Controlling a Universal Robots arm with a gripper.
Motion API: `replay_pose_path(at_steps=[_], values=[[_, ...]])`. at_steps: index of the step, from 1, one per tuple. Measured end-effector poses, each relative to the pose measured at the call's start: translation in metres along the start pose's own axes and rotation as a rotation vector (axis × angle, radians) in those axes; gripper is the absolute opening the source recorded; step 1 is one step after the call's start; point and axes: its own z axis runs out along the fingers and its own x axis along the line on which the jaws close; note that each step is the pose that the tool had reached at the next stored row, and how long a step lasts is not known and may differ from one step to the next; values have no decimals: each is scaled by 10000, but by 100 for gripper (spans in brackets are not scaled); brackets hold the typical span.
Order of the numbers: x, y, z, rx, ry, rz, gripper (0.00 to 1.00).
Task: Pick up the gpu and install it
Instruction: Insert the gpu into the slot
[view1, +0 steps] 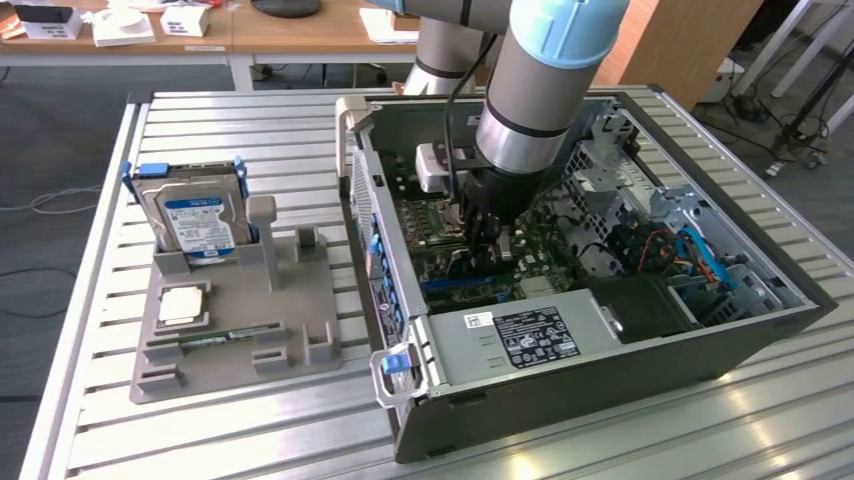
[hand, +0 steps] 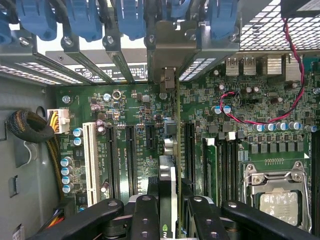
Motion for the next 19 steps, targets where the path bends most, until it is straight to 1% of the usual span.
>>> replay_pose_path(at_steps=[14, 17, 19], values=[[1, -1, 14, 0, 0, -1, 27], [1, -1, 22, -5, 11, 0, 27], [1, -1, 24, -4, 8, -1, 27]])
